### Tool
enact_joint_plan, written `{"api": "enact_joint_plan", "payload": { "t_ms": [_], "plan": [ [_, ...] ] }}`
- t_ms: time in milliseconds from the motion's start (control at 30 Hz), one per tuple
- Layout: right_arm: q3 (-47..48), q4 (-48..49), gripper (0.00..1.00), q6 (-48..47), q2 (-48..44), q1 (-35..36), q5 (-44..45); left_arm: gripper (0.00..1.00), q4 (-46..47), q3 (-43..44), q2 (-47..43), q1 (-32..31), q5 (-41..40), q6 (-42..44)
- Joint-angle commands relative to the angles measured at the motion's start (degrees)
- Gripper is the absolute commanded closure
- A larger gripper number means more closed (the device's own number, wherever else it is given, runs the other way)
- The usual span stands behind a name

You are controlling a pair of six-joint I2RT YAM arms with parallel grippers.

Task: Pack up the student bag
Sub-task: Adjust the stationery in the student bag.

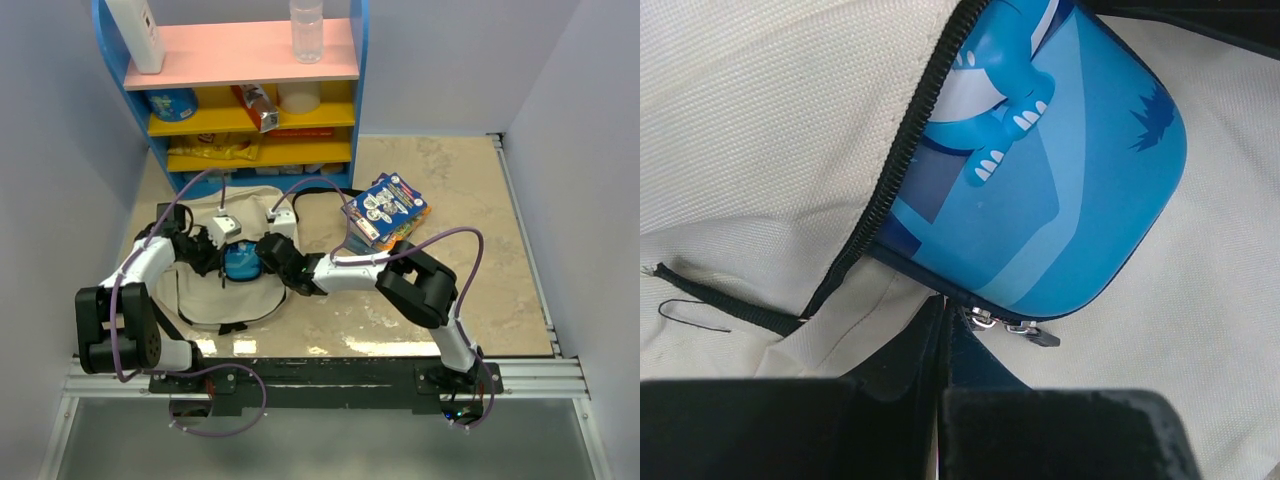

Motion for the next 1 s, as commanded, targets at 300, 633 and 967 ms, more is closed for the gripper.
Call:
{"api": "enact_joint_plan", "payload": {
  "t_ms": [300, 633, 967],
  "plan": [
    [-4.83, 21.74, 1.0, -8.48, -0.93, 4.71, -14.77, 0.98, -3.61, -0.46, -3.38, -7.52, 5.36, 1.37],
    [-15.28, 15.6, 0.5, -2.6, -9.54, 1.64, -5.82, 0.96, -21.19, 5.25, -4.44, -9.82, 14.93, 11.93],
    [-21.89, 5.63, 0.44, 1.18, -21.23, -0.29, 2.79, 0.81, -23.21, 13.07, -3.3, -9.47, 13.89, 9.47]
  ]
}}
